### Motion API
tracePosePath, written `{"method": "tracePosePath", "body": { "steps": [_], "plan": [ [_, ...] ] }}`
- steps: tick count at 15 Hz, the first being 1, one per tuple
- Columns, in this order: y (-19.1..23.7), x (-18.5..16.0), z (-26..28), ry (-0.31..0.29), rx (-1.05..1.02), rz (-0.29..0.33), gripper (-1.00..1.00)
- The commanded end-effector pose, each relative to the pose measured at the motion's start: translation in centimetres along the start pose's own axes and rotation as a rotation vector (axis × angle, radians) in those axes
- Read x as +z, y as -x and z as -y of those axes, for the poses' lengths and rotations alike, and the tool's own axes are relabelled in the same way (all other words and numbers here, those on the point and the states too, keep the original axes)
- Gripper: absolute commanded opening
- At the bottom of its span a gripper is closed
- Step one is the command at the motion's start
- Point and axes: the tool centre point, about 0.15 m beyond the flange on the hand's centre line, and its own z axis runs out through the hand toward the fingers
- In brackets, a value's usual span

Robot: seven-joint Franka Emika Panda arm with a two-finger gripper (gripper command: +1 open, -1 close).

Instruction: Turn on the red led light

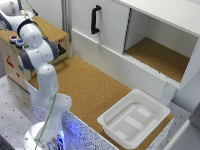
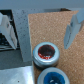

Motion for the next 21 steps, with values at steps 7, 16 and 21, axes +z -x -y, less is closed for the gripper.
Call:
{"method": "tracePosePath", "body": {
  "steps": [7, 16, 21],
  "plan": [
    [-2.8, 3.0, 0.3, 0.098, 0.114, 0.153, -1.0],
    [-5.4, 5.8, -1.6, 0.091, 0.108, 0.061, -1.0],
    [-4.8, 8.1, -2.0, 0.082, 0.128, 0.092, -1.0]
  ]
}}
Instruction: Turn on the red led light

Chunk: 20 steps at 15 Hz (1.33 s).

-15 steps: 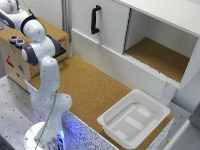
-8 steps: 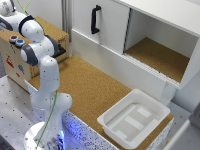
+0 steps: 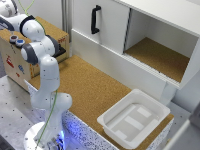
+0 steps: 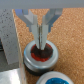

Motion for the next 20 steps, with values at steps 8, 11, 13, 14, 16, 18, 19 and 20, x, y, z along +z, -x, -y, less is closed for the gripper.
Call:
{"method": "tracePosePath", "body": {
  "steps": [8, 11, 13, 14, 16, 18, 19, 20],
  "plan": [
    [-2.5, -6.4, 0.6, 0.107, -0.035, 0.038, -1.0],
    [-2.2, -6.7, -0.4, 0.116, -0.015, 0.031, 1.0],
    [-2.4, -6.2, -1.1, 0.11, 0.007, 0.013, 1.0],
    [-2.5, -6.0, -1.5, 0.105, 0.015, -0.001, 1.0],
    [-2.7, -5.9, -1.9, 0.105, 0.012, -0.018, 1.0],
    [-2.5, -5.5, -2.5, 0.097, 0.018, -0.021, 1.0],
    [-2.3, -5.3, -2.6, 0.084, 0.022, -0.027, 1.0],
    [-1.9, -5.2, -2.9, 0.088, 0.031, -0.02, 1.0]
  ]
}}
